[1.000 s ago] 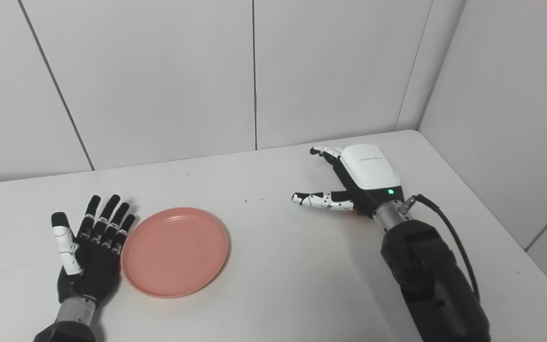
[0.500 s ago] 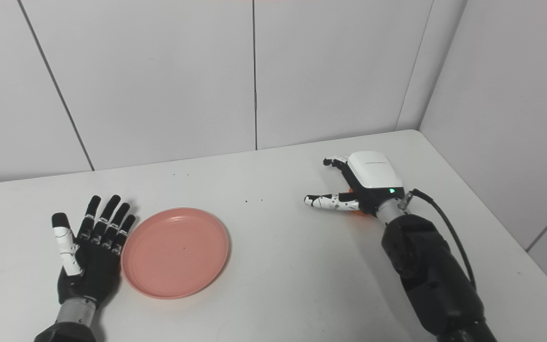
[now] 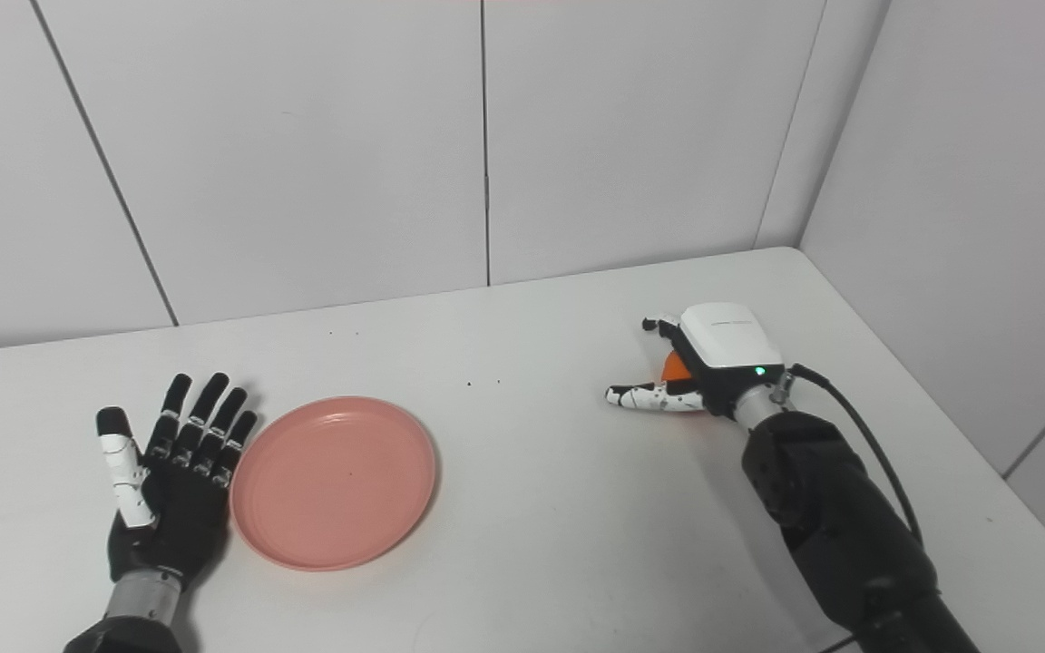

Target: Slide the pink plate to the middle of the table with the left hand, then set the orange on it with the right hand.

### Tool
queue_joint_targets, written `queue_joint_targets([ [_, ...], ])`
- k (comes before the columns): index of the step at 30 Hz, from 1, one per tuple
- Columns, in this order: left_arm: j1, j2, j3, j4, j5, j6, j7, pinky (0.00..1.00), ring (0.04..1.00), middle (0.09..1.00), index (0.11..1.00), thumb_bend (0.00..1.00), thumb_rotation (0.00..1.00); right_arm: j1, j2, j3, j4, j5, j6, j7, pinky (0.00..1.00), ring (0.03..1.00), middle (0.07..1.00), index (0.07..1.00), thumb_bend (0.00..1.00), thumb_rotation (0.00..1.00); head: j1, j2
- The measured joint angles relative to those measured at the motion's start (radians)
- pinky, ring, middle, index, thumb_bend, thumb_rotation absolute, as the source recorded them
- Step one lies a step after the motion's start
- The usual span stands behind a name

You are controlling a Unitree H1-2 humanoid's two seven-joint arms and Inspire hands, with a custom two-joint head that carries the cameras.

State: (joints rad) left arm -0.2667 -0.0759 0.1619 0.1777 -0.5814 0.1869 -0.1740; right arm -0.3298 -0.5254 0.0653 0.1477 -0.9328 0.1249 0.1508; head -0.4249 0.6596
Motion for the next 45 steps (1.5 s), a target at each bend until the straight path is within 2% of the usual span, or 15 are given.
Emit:
queue_joint_targets([
  [7, 0.000, 0.001, 0.000, 0.000, 0.000, 0.001, 0.000, 0.98, 0.919, 0.904, 1.000, 0.88, 0.74, 0.001, -0.018, 0.025, 0.012, 0.000, 0.001, -0.008, 0.69, 0.756, 0.784, 0.794, 0.84, 0.89, 0.003, 0.003],
  [12, 0.000, 0.004, 0.000, -0.004, -0.002, 0.009, 0.000, 0.98, 0.919, 0.894, 1.000, 0.88, 0.76, 0.006, -0.023, 0.023, 0.017, 0.024, 0.017, -0.010, 0.68, 0.764, 0.791, 0.792, 0.82, 0.86, -0.002, 0.005],
  [18, 0.001, 0.006, -0.002, -0.011, -0.002, 0.029, 0.000, 0.98, 0.921, 0.904, 1.000, 0.88, 0.78, 0.015, -0.020, 0.025, 0.012, 0.044, 0.047, -0.014, 0.55, 0.649, 0.701, 0.726, 0.82, 0.82, 0.006, 0.009],
  [19, 0.001, 0.006, -0.002, -0.011, -0.002, 0.029, 0.000, 0.98, 0.920, 0.905, 1.000, 0.87, 0.79, 0.016, -0.018, 0.027, 0.011, 0.049, 0.048, -0.019, 0.50, 0.603, 0.667, 0.693, 0.82, 0.82, 0.006, 0.009],
  [21, 0.001, 0.006, -0.002, -0.011, -0.002, 0.029, 0.000, 0.99, 0.921, 0.906, 1.000, 0.87, 0.80, 0.021, -0.011, 0.032, 0.011, 0.054, 0.048, -0.040, 0.47, 0.567, 0.642, 0.668, 0.82, 0.82, 0.008, 0.011],
  [23, 0.002, 0.006, -0.002, -0.012, -0.002, 0.030, 0.000, 0.98, 0.916, 0.903, 1.000, 0.87, 0.80, 0.024, -0.005, 0.039, 0.014, 0.061, 0.048, -0.061, 0.38, 0.477, 0.562, 0.591, 0.81, 0.83, 0.008, 0.011],
  [25, 0.003, 0.007, -0.002, -0.014, -0.002, 0.032, 0.000, 0.98, 0.916, 0.906, 1.000, 0.87, 0.80, 0.026, 0.000, 0.048, 0.023, 0.062, 0.048, -0.090, 0.37, 0.458, 0.540, 0.568, 0.80, 0.82, 0.008, 0.012],
  [27, 0.005, 0.007, -0.002, -0.016, -0.002, 0.034, 0.000, 0.98, 0.916, 0.908, 1.000, 0.87, 0.80, 0.028, 0.004, 0.054, 0.034, 0.064, 0.047, -0.127, 0.33, 0.412, 0.484, 0.522, 0.72, 0.73, 0.008, 0.012],
  [29, 0.005, 0.007, -0.002, -0.017, -0.002, 0.035, 0.000, 0.98, 0.917, 0.904, 1.000, 0.87, 0.80, 0.028, 0.009, 0.057, 0.055, 0.072, 0.040, -0.179, 0.30, 0.365, 0.428, 0.486, 0.61, 0.52, 0.008, 0.012],
  [31, 0.005, 0.007, -0.001, -0.017, -0.002, 0.035, 0.000, 0.96, 0.911, 0.901, 1.000, 0.88, 0.80, 0.031, 0.010, 0.061, 0.067, 0.087, 0.028, -0.215, 0.26, 0.320, 0.382, 0.459, 0.56, 0.33, 0.008, 0.012],
  [32, 0.005, 0.007, -0.001, -0.017, -0.002, 0.035, 0.000, 0.95, 0.909, 0.900, 1.000, 0.88, 0.80, 0.033, 0.011, 0.061, 0.079, 0.098, 0.014, -0.237, 0.25, 0.303, 0.366, 0.447, 0.55, 0.28, 0.008, 0.012],
  [37, 0.005, 0.010, -0.002, -0.018, -0.002, 0.035, 0.000, 0.96, 0.915, 0.910, 1.000, 0.87, 0.81, 0.045, 0.017, 0.073, 0.090, 0.151, -0.033, -0.304, 0.23, 0.283, 0.346, 0.426, 0.53, 0.30, 0.009, 0.017],
  [45, 0.005, 0.013, -0.003, -0.021, -0.002, 0.037, 0.000, 0.96, 0.910, 0.896, 1.000, 0.88, 0.79, 0.047, 0.014, 0.088, 0.092, 0.185, -0.036, -0.326, 0.22, 0.272, 0.336, 0.409, 0.54, 0.26, 0.011, 0.018],
])
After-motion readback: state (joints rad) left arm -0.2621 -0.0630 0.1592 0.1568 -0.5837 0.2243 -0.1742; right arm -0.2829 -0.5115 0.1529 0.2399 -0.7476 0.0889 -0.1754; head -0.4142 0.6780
